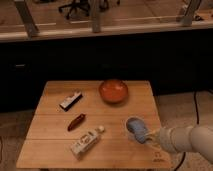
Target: Place the white sponge in the ceramic cup
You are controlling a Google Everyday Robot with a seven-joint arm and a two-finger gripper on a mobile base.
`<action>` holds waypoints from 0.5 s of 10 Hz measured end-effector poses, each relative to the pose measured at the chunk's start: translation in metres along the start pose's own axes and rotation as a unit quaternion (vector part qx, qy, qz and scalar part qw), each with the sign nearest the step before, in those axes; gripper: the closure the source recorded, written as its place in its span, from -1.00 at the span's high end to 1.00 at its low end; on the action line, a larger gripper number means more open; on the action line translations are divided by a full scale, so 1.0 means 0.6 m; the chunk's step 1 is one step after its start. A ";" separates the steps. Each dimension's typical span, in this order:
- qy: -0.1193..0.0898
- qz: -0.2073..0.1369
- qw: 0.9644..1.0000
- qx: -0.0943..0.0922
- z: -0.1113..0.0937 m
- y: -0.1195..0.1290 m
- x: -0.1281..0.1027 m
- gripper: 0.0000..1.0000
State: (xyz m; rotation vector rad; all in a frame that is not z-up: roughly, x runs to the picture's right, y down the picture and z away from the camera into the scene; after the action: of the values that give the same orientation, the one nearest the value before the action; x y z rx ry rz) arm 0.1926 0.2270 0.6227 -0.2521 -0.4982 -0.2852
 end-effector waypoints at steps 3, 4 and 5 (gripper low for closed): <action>0.000 -0.003 1.000 -0.016 0.012 -0.006 -0.006 0.57; -0.001 -0.004 1.000 -0.019 0.015 -0.008 -0.008 0.60; -0.001 -0.005 1.000 -0.022 0.018 -0.008 -0.010 0.60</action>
State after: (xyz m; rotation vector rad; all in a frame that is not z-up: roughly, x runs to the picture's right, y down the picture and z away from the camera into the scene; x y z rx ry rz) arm 0.1814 0.2268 0.6300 -0.2925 -0.4964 -0.3056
